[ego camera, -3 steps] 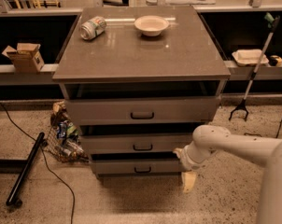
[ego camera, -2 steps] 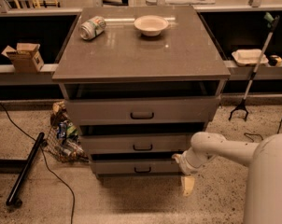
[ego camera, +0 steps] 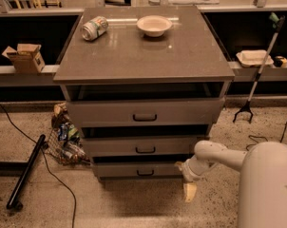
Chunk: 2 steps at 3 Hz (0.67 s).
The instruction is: Open bottom drawer
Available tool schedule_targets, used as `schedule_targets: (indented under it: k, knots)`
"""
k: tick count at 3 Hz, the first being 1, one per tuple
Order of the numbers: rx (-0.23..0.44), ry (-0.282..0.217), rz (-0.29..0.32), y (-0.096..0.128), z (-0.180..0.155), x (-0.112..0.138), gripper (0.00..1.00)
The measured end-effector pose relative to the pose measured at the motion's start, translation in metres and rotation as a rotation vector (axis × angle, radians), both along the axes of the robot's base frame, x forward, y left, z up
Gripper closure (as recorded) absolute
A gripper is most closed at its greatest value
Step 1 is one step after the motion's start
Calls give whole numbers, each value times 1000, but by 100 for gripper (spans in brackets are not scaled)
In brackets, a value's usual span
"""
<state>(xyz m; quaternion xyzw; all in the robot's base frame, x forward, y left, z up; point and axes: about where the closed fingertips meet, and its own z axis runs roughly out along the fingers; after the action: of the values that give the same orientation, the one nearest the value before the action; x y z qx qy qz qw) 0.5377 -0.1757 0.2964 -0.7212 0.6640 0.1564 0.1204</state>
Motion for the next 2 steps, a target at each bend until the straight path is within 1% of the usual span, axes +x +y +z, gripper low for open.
schedule_targets:
  k: [1,2]
  knots:
    - [-10,-13,12,3,-32,17,0]
    - [32,-33,14,3,-71,33,0]
